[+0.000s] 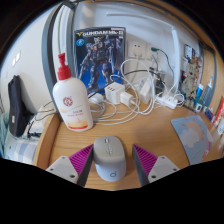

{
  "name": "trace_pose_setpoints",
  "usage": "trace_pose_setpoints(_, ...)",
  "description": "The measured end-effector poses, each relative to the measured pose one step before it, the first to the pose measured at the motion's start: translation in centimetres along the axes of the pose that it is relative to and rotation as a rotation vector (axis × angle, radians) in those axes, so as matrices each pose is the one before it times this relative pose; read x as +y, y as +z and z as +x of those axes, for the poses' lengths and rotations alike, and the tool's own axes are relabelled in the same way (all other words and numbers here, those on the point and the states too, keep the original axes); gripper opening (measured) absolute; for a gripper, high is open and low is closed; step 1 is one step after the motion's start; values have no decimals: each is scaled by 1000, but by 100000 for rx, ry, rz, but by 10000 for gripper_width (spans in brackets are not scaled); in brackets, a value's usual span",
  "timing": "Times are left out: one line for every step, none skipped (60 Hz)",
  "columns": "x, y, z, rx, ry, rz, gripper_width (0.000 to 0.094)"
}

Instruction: Arrange mouse

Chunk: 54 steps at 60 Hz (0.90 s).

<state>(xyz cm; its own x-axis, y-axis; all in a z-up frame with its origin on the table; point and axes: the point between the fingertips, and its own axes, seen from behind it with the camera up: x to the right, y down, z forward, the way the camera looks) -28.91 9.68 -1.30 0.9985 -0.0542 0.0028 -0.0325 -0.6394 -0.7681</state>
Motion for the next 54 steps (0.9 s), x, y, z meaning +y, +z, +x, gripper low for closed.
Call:
trace_pose_setpoints(-59,63,81,403,69,47,740)
trace_pose_setpoints(-59,43,106,489,92,50,732)
trace_pose_setpoints(-66,33,162,550,111,8,728)
trace_pose_setpoints(-21,16,108,697,362,32,722)
trace_pose_setpoints(-42,51,89,512,393,47,715)
trace_pose_setpoints(-24,59,44,296,360,-58,700)
trace_pose_setpoints(-8,53,-4,14,420,-114,689)
trace_pose_setpoints(-9,45,-18,-81,492,-102,675)
trace_pose_setpoints(16,26,-33,-97,495,-129,663)
trace_pose_setpoints(-20,3,31,180,348,54,651)
trace_pose_setpoints(4,-4,90,457,96,17,633)
trace_pose_setpoints(-30,2,25,556,27,24,616)
trace_pose_setpoints(3,-42,13,201,49,42,597)
trace_pose_setpoints(-2,-9,-10,101,-42,25,563)
trace_pose_setpoints(11,-12,33,253,-64,-39,547)
trace_pose_setpoints(-24,-2,9,167,-132,104,545)
trace_pose_setpoints(3,-8,28,290,-153,-31,543)
trace_pose_setpoints(-12,-14,-11,143,-47,24,536)
trace_pose_setpoints(16,-7,-28,57,17,-24,530)
trace_pose_setpoints(-3,-13,-18,13,6,10,519)
trace_pose_setpoints(-4,102,-81,276,64,153,517)
trace_pose_setpoints(20,-12,9,3,-32,-32,513)
trace_pose_setpoints(12,-5,-29,-77,110,-47,499)
trace_pose_setpoints(25,-12,-18,-112,-130,-94,498)
trace_pose_setpoints(-15,-4,-18,-166,-415,78,497)
trace_pose_setpoints(-4,32,-65,-422,-468,140,484)
trace_pose_setpoints(30,0,-28,-352,-643,19,483)
trace_pose_setpoints(-30,-1,-30,-390,-374,214,470)
trace_pose_setpoints(6,38,-45,-401,-296,127,460)
trace_pose_setpoints(-25,23,-61,-566,-463,210,465)
trace_pose_setpoints(-7,16,-81,-688,-509,182,429)
trace_pose_setpoints(30,14,-30,-583,-762,75,421)
trace_pose_setpoints(29,-23,-43,-590,-525,20,406)
trace_pose_setpoints(35,-19,-62,-751,-340,-87,386)
trace_pose_setpoints(20,2,-56,-633,-247,-79,397)
trace_pose_setpoints(22,-27,-58,-567,-291,-292,355)
trace_pose_setpoints(62,-23,-32,-498,-846,-415,337)
trace_pose_setpoints(-22,12,-42,-430,-1055,-99,336)
trace_pose_setpoints(30,-3,-61,-697,-713,-228,316)
trace_pose_setpoints(34,-12,-12,-819,-511,-97,314)
trace_pose_setpoints(33,-15,-16,-518,-154,-271,316)
trace_pose_setpoints(27,12,6,-395,-266,-210,317)
trace_pose_setpoints(3,6,-23,-194,-418,-449,316)
trace_pose_setpoints(53,-11,-5,-278,-569,-347,316)
trace_pose_setpoints(21,-21,-11,-382,-352,-422,313)
trace_pose_setpoints(-5,-51,-16,-406,-467,-320,312)
trace_pose_setpoints(18,-74,11,-517,-731,-482,313)
trace_pose_setpoints(48,-103,55,-483,-750,-662,313)
trace_pose_setpoints(85,-139,153,-199,-667,-928,314)
trace_pose_setpoints(68,-199,216,-27,-602,-932,315)
trace_pose_setpoints(-56,-296,171,-215,-815,-526,313)
trace_pose_setpoints(-255,-372,108,-658,-840,224,313)
trace_pose_setpoints(-399,-479,127,-665,-378,736,314)
trace_pose_setpoints(-473,-559,236,-469,222,1086,314)
